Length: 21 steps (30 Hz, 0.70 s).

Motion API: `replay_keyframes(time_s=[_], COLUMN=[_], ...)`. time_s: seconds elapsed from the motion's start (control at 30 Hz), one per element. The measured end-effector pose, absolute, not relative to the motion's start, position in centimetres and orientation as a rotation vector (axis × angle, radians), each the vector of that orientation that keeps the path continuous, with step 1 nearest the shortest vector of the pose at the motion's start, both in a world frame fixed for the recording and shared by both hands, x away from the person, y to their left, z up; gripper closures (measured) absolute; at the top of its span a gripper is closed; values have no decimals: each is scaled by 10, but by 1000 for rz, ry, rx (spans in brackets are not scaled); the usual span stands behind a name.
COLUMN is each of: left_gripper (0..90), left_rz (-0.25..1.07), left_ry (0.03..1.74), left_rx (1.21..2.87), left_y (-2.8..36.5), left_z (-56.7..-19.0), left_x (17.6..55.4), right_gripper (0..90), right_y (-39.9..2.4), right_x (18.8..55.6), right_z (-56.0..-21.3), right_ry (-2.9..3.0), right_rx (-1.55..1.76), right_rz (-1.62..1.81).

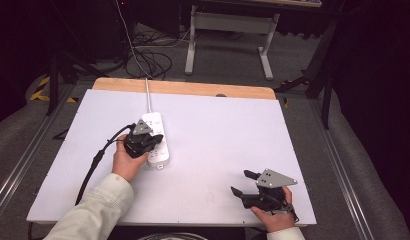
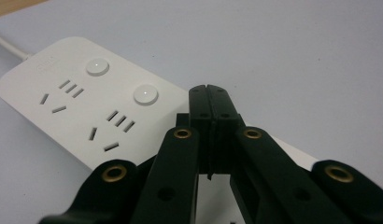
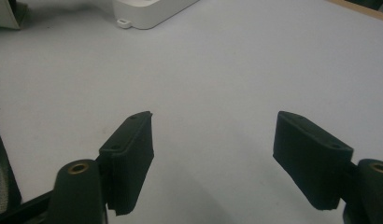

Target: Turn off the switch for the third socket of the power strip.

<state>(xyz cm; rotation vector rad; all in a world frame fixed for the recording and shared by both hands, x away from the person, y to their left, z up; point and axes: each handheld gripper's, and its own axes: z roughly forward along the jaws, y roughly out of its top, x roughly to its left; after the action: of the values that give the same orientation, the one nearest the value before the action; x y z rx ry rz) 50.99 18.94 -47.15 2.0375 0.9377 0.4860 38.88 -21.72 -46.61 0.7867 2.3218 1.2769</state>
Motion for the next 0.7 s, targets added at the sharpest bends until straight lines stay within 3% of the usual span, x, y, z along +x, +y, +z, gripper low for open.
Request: replay_keyframes(time_s=[0.7], left_gripper=[900], left_rz=[489], left_ry=[942], left_rx=[2038], left_y=[187], left_z=[-476], left_x=[511], right_gripper=[295], right_y=[-217], right_x=[389], right_z=[-466], right_ry=[2327], right_rx=[782], right_rz=[1272])
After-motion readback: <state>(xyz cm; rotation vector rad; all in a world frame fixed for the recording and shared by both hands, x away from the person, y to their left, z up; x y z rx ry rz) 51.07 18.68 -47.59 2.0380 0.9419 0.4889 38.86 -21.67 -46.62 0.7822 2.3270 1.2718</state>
